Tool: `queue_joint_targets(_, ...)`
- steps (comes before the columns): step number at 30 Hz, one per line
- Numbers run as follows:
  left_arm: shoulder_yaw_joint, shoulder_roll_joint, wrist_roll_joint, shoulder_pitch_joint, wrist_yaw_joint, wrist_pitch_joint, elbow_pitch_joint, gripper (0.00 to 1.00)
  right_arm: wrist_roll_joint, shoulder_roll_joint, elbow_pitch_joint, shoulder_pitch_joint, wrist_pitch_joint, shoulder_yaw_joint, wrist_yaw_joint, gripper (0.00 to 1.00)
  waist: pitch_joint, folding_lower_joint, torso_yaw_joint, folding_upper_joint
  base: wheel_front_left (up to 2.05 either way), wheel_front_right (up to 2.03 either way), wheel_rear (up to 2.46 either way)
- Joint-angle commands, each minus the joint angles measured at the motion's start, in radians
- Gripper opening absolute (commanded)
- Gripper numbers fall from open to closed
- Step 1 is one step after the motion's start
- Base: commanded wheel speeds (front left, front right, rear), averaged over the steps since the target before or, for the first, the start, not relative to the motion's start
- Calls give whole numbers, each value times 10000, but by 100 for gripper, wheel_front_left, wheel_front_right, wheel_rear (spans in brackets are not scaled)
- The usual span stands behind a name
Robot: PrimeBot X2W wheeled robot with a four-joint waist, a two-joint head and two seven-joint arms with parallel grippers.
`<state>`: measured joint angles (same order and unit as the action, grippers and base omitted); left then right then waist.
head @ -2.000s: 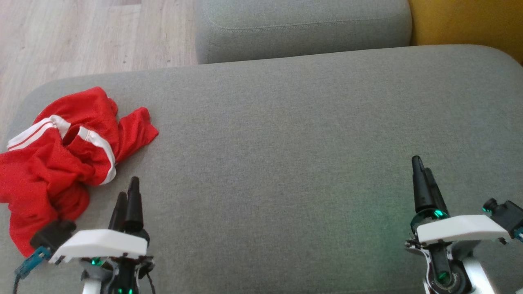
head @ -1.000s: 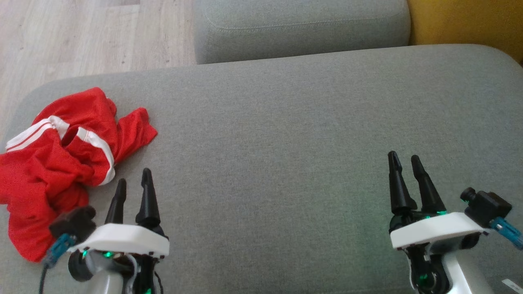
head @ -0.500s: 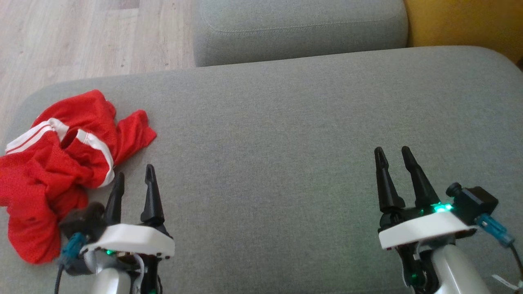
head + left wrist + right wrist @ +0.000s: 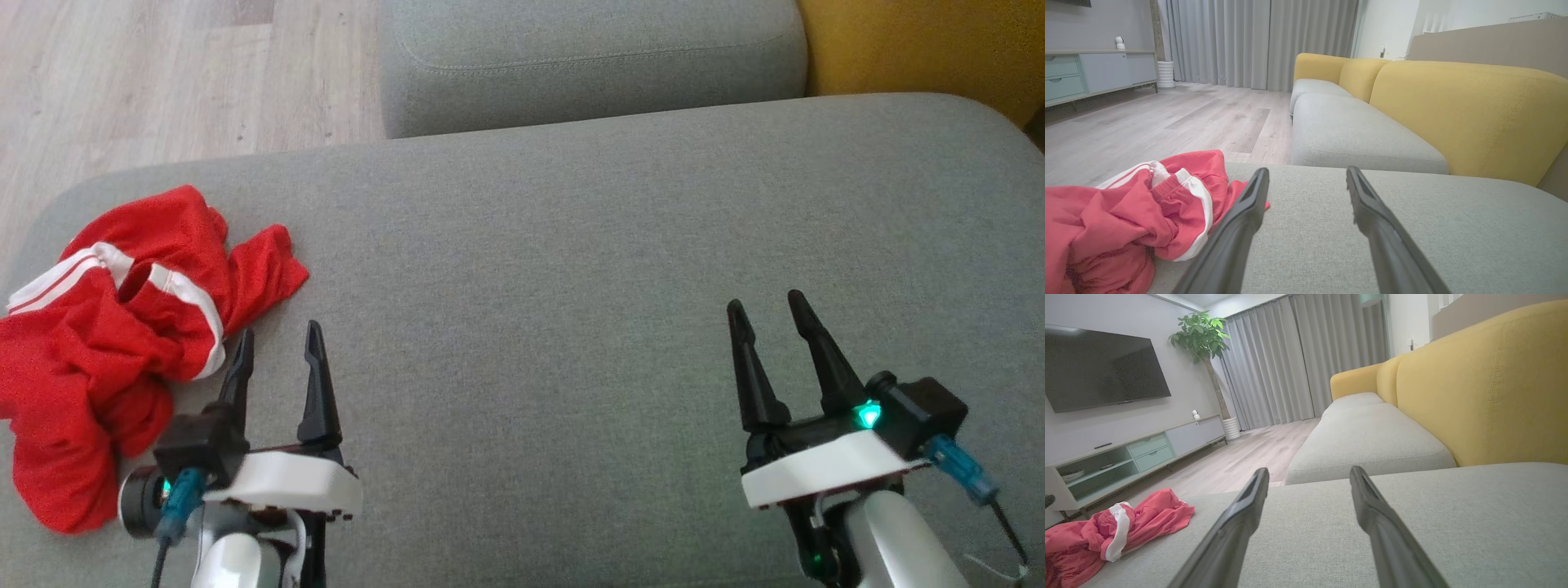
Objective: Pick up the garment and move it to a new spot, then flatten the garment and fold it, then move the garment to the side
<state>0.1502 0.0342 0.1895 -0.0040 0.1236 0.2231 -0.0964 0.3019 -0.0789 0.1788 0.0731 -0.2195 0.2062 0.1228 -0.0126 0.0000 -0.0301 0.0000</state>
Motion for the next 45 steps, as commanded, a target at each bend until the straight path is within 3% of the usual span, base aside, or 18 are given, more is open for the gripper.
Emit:
queue_joint_targets(1, -207, 151, -388, -488, 80, 147, 455, 100, -366, -84, -362, 643, -181, 291, 74, 100, -12, 0, -4, 0, 0, 0, 0)
queue_joint_targets(9, -69, 160, -1357, -497, 255, 381, 584, 100, -1290, -85, -413, 709, -418, 471, 79, 100, -28, 0, -4, 0, 0, 0, 0)
queue_joint_targets(29, -113, 160, -1298, -532, 267, 387, 449, 100, -1308, -32, -439, 660, -423, 356, 79, 100, 8, 0, 126, 0, 0, 0, 0)
queue_joint_targets(36, -271, 160, -1248, -547, 338, 387, 267, 100, -1181, -26, -459, 567, -423, 442, 79, 100, -9, 0, 782, 0, 0, 0, 0)
queue_joint_targets(45, -606, 161, -1126, -457, 296, 387, 35, 100, -866, 3, -523, 407, -423, 603, 79, 100, -61, 0, 2420, 0, 0, 0, 0)
